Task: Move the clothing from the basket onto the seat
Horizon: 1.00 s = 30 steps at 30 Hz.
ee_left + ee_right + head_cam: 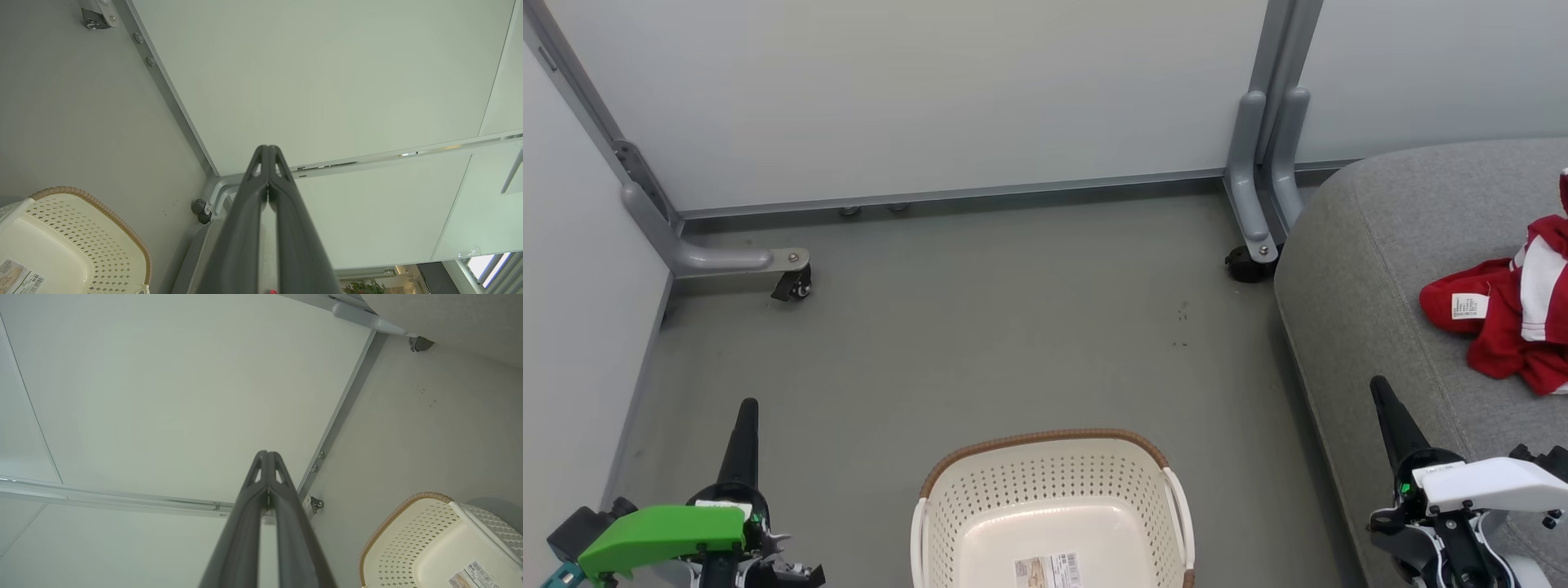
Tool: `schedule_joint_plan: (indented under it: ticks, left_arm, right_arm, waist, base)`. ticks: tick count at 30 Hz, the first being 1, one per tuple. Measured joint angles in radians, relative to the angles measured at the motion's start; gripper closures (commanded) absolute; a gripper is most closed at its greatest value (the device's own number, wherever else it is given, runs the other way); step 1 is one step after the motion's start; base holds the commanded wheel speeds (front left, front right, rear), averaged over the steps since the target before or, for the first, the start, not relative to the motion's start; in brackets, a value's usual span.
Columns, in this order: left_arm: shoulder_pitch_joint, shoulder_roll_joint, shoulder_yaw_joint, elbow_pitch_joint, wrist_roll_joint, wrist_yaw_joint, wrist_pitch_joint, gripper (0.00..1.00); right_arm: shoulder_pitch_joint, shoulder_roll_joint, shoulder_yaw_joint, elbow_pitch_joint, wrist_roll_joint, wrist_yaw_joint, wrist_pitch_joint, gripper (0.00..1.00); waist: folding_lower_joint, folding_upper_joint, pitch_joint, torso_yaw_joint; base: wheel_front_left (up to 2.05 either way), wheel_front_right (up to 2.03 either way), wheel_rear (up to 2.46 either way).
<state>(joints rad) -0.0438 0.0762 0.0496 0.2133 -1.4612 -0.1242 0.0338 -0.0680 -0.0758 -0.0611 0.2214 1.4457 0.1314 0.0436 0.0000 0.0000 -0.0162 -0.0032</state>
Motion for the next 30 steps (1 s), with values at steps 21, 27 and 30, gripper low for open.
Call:
schedule_joint_plan:
  ticks: [21, 27, 30]
  left_arm:
    - [-0.042, -0.002, 0.023, 0.024, -0.138, -0.003, 0.042, 1.0]
    - [-0.055, -0.002, 0.03, 0.031, -0.175, -0.003, 0.053, 1.0]
    - [-0.057, -0.002, 0.031, 0.031, -0.176, -0.003, 0.054, 1.0]
  right_arm:
    - [-0.026, 0.007, -0.024, 0.017, 0.144, 0.0, 0.041, 1.0]
    - [-0.035, 0.01, -0.03, 0.022, 0.182, 0.0, 0.053, 1.0]
    - [-0.035, 0.011, -0.031, 0.022, 0.183, 0.0, 0.053, 1.0]
  waist:
    - [0.0, 0.0, 0.015, 0.002]
    - [0.0, 0.0, 0.019, 0.003]
    - [0.0, 0.0, 0.019, 0.003]
  base:
    - [0.0, 0.0, 0.0]
    - [0.0, 0.0, 0.0]
    - [0.0, 0.0, 0.0]
